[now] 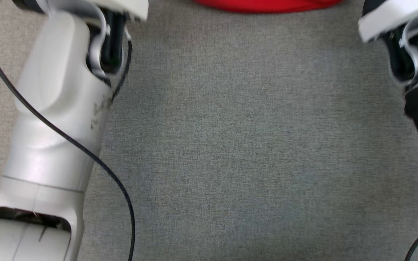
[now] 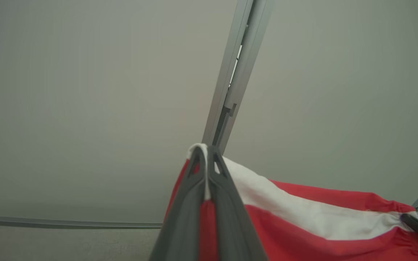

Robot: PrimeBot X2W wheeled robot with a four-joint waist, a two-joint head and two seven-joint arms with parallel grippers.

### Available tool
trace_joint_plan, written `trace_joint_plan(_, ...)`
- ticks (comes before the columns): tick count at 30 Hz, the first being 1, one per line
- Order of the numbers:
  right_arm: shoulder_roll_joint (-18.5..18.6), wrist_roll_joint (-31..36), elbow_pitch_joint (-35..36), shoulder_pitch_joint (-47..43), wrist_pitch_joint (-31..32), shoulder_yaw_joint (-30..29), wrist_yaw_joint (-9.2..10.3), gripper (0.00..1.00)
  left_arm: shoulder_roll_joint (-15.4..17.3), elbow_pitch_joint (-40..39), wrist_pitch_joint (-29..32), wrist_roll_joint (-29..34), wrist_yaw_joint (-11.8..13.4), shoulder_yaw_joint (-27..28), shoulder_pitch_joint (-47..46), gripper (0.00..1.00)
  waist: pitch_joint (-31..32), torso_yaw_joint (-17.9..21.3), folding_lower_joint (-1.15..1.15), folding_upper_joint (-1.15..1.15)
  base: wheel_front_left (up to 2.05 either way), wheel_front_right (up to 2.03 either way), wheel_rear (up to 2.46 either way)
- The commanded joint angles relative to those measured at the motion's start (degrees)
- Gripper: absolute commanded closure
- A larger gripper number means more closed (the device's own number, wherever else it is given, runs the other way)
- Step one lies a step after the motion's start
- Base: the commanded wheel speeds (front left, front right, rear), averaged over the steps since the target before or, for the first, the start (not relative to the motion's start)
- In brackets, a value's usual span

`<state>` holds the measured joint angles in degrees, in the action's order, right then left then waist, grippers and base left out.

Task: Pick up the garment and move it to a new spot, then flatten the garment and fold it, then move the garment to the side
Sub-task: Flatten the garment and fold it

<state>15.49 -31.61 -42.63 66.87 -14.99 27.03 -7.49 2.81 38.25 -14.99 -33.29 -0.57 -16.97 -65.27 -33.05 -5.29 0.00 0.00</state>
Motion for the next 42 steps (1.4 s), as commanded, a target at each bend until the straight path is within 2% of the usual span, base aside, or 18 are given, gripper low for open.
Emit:
trace_joint_plan(1, 0.6, -0.7, 0.5, -1.2, -0.2, 0.5, -0.02, 1.0, 0.2, 0.5, -0.1, 0.8, -0.4, -0.1, 0.9, 1.0, 1.1, 0.3, 0.0, 0.0, 0.0, 0.0, 0.0)
trace_joint_plan(7, 1.7, -8.1, 1.8, -8.7, -0.2, 7.1, -0.02, 1.0, 0.3, 4.2, -0.1, 3.5, -2.5, 0.5, 7.7, 1.0, 6.0, 1.4, 0.0, 0.0, 0.0, 0.0, 0.0)
trace_joint_plan(19, 5.5, -22.6, 1.2, -18.9, 0.2, 23.1, -0.02, 1.0, 1.3, 9.7, -0.1, 5.4, -4.3, 0.5, 20.7, 1.0, 15.6, 2.5, 0.0, 0.0, 0.0, 0.0, 0.0)
trace_joint_plan(32, 7.3, -28.5, -1.3, -23.4, 1.0, 37.7, -0.02, 1.0, 4.4, 12.8, 2.7, 8.1, -6.4, -6.3, 30.8, 1.0, 21.9, 2.1, 0.0, 0.0, 0.0, 0.0, 0.0)
trace_joint_plan(42, 8.8, -33.8, 0.6, -25.3, 6.3, 44.4, -0.02, 1.0, 8.7, 10.9, 7.6, 9.6, -6.8, -11.8, 36.8, 1.0, 25.5, 1.9, 0.0, 0.0, 0.0, 0.0, 0.0)
